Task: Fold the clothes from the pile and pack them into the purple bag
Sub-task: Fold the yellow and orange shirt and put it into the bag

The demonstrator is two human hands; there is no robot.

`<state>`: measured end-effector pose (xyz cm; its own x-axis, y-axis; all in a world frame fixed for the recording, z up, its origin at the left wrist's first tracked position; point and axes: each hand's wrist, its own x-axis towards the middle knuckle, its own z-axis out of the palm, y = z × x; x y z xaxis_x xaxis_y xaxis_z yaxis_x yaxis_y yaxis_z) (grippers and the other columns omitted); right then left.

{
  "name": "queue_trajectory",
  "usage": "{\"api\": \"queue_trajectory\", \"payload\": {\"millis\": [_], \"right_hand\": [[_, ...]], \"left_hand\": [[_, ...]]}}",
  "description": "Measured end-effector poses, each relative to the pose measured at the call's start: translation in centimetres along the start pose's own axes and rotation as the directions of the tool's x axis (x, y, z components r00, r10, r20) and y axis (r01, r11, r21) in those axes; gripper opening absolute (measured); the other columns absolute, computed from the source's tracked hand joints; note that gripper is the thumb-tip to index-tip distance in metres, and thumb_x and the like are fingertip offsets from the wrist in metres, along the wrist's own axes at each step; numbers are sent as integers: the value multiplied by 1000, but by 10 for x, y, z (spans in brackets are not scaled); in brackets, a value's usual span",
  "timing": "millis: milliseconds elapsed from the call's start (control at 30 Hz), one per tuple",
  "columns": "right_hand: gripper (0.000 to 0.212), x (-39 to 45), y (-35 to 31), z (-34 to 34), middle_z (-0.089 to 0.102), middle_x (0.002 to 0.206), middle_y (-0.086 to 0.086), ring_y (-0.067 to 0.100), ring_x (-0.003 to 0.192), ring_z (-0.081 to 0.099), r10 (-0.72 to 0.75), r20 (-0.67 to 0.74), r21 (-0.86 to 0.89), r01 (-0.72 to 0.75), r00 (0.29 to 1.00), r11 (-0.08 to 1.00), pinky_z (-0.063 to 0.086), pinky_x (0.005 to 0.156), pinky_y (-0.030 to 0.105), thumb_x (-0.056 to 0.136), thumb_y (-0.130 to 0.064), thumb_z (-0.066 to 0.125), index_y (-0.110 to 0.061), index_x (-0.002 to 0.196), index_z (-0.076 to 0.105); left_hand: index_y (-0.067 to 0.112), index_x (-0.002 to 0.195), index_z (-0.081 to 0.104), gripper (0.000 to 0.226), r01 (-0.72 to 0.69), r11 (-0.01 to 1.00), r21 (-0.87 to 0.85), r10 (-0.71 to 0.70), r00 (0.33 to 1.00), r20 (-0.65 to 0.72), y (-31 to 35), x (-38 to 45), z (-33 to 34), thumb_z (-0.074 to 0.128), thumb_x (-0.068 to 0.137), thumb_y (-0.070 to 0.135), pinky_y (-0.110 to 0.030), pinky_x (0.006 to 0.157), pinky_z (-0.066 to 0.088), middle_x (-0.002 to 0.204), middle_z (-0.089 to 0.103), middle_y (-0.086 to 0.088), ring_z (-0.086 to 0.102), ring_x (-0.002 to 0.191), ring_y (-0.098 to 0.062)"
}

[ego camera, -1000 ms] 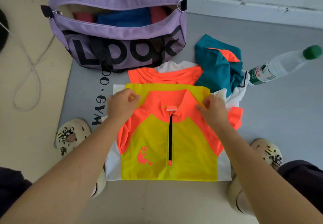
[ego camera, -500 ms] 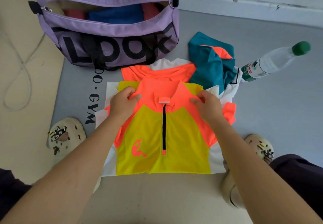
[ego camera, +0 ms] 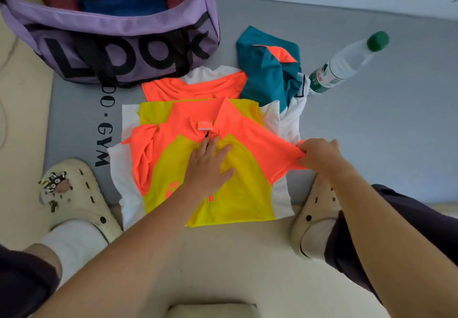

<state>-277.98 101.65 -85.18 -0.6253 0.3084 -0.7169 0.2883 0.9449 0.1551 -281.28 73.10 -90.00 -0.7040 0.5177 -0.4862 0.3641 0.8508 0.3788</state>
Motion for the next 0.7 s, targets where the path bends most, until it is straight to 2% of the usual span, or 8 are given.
{"api": "queue_trajectory", "payload": {"millis": [133,200,267,333,400,500,600,700], "right_hand": [[24,-21,21,-9,58,79,-1,21,83,53,51,77,115,-60,996,992,33,77,29,81,-40,66,-17,88,68],[36,-34,18,-16,66,81,6,21,73,58,-10,155,225,-26,988,974,40,62,27,80,-45,69,-11,90,69],[33,-46,3,-24,66,78,7,21,65,64,-97,342,441,-69,935,895,48,55,25,86,-40,68,-9,97,65],[36,-57,-19,-33,67,70,7,17,56,66,-296,505,712,-197,811,674,50,49,23,92,-41,63,-5,98,60],[46,-61,-37,-39,72,76,12,20,58,69,-474,467,852,-235,747,468,50,49,23,94,-50,53,-4,99,59],[39,-55,-48,-42,74,81,13,23,61,70,-338,268,918,-133,902,374,51,49,24,98,-41,53,-3,99,58],[11,-41,-50,-32,72,77,10,21,56,67,-169,49,846,49,984,531,50,49,22,97,-17,53,-10,102,59],[33,-31,-54,-19,67,85,7,19,62,65,-222,-63,738,196,973,646,53,61,25,94,-7,49,-27,118,57]], "left_hand": [[28,145,44,59,32,997,-64,-32,999,-3,9,-2,-8,55,92,51,-43,116,21,160,23,-5,14,149,-27],[16,113,69,35,-63,980,-190,21,976,-216,24,-9,-10,64,90,41,-40,102,36,126,56,-10,46,124,-28],[11,83,71,32,-22,857,-515,-98,974,-204,44,-17,-12,64,91,41,-38,79,43,85,62,-2,56,85,-15],[13,81,71,50,279,429,-859,-203,956,210,61,-28,-16,51,94,57,-35,68,45,75,67,-1,61,70,-12],[17,105,71,68,499,-52,-865,-62,863,501,64,-36,-9,36,91,72,-34,75,50,98,74,-7,69,87,-19],[17,136,56,77,445,-313,-839,-41,876,480,52,-46,6,48,80,70,-44,109,42,133,63,-7,59,122,-21],[11,129,60,60,493,-164,-854,-212,828,519,45,-49,16,67,82,49,-43,107,45,127,66,-8,62,117,-22],[3,117,67,32,512,210,-833,-400,823,404,33,-43,28,71,90,19,-38,86,52,117,69,-17,65,99,-24]]}}
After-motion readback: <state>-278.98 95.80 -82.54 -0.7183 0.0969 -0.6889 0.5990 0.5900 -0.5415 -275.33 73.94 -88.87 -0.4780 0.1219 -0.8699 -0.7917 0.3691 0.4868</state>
